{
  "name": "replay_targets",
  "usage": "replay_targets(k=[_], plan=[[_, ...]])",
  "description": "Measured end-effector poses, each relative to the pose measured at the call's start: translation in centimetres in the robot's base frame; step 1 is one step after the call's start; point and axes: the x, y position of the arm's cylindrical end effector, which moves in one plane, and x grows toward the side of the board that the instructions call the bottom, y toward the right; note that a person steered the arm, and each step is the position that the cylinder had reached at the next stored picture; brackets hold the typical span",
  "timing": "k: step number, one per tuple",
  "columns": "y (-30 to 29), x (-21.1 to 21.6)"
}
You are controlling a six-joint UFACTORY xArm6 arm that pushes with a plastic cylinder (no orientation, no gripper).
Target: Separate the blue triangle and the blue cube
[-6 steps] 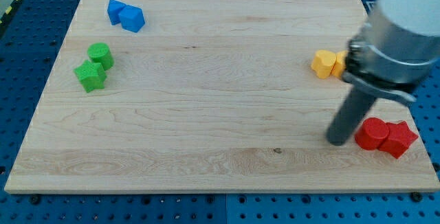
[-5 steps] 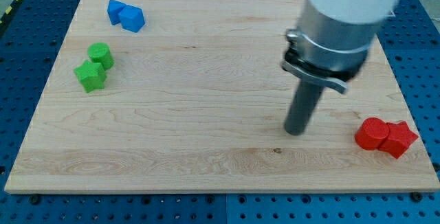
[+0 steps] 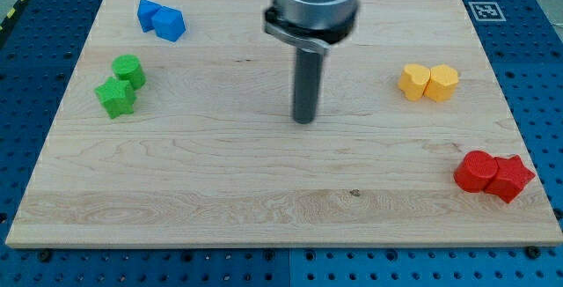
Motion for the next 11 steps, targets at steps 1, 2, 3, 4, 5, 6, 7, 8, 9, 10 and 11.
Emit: replay_targets(k=[1,2,3,4,5,6,7,8,9,10,11], plan=[[-4.4,-3.8],[-8.7,-7.9],[-9.3,-8.3],[-11.2,-9.4],[-14.7,-11.0],[-19.1,-11.2],[-19.9,-11.5],[-23.2,-14.2],[-23.8,-14.6],[-27.7,-15.0],[-27.8,-15.0]])
